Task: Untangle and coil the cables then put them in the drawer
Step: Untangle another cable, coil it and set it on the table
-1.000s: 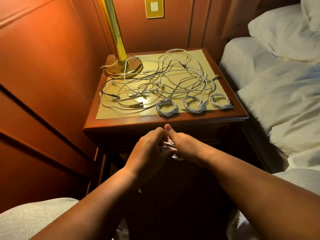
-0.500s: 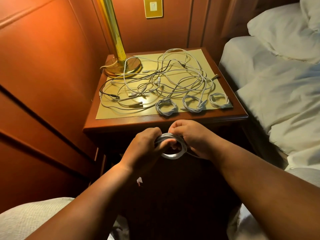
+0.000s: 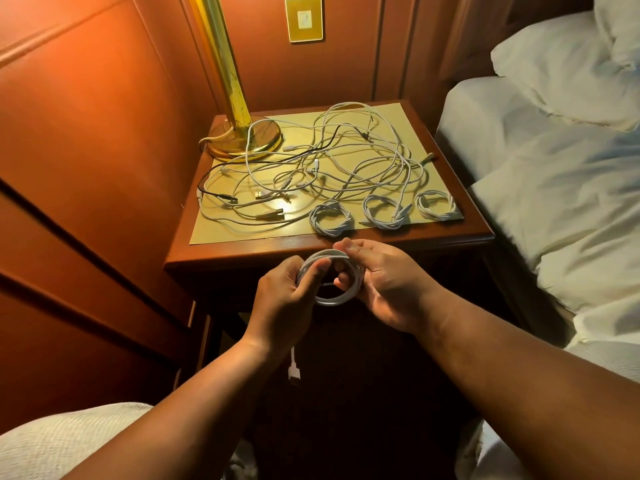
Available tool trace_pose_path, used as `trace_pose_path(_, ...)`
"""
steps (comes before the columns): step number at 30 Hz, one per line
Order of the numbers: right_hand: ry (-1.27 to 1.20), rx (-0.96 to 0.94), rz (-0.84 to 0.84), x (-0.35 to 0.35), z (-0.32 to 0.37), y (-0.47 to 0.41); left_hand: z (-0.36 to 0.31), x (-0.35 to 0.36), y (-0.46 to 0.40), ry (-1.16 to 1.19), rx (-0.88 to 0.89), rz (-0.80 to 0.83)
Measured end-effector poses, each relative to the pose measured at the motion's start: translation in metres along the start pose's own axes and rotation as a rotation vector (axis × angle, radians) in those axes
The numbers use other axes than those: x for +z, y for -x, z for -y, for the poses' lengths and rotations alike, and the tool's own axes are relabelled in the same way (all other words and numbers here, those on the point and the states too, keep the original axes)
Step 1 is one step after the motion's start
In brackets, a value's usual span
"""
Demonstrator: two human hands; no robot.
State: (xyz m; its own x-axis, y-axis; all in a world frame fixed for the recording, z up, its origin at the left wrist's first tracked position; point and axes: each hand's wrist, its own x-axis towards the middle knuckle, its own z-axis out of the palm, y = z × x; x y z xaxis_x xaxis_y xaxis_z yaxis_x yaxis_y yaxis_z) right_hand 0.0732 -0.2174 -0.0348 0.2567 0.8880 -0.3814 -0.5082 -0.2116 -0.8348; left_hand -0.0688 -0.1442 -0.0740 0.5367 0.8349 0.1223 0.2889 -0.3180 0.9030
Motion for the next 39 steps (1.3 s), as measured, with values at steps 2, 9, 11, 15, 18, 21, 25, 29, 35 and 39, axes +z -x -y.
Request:
trace_pose_path(2,0.121,-0.039,-0.054,0.0,-0.001,0.0,0.0,0.0,0.001,-0.018,0.003,0.043)
trace_pose_path(9,0.192,-0.109,-0.028,0.003,-0.001,0.001,-0.001,-0.005,-0.002,-0.058,0.043,0.085)
trace_pose_path(11,0.199,-0.104,-0.011,0.003,-0.001,0.002,0.0,-0.006,-0.002,-0.091,0.07,0.079)
trace_pose_path(15,0.197,-0.108,-0.023,0.003,-0.001,0.002,0.001,-0.004,-0.002,-0.133,0.094,0.064)
trace_pose_path(18,0.195,-0.115,-0.03,0.002,-0.001,0.0,-0.005,-0.003,-0.002,-0.04,0.06,0.071)
trace_pose_path(21,0.228,-0.101,-0.033,0.0,-0.003,-0.001,-0.006,-0.004,-0.004,0.193,0.002,0.162)
trace_pose_path(25,0.325,-0.128,-0.03,0.0,0.0,-0.002,-0.014,-0.006,-0.005,0.419,-0.165,0.279)
trace_pose_path(29,0.446,-0.158,-0.015,-0.002,0.003,-0.002,-0.011,-0.007,-0.007,0.461,-0.278,0.313)
trace_pose_path(35,0.453,-0.127,-0.02,-0.002,0.004,-0.003,-0.008,-0.007,-0.008,0.519,-0.317,0.289)
trace_pose_path(39,0.372,-0.084,-0.031,-0.002,0.002,-0.004,-0.006,-0.007,-0.007,0.537,-0.278,0.307)
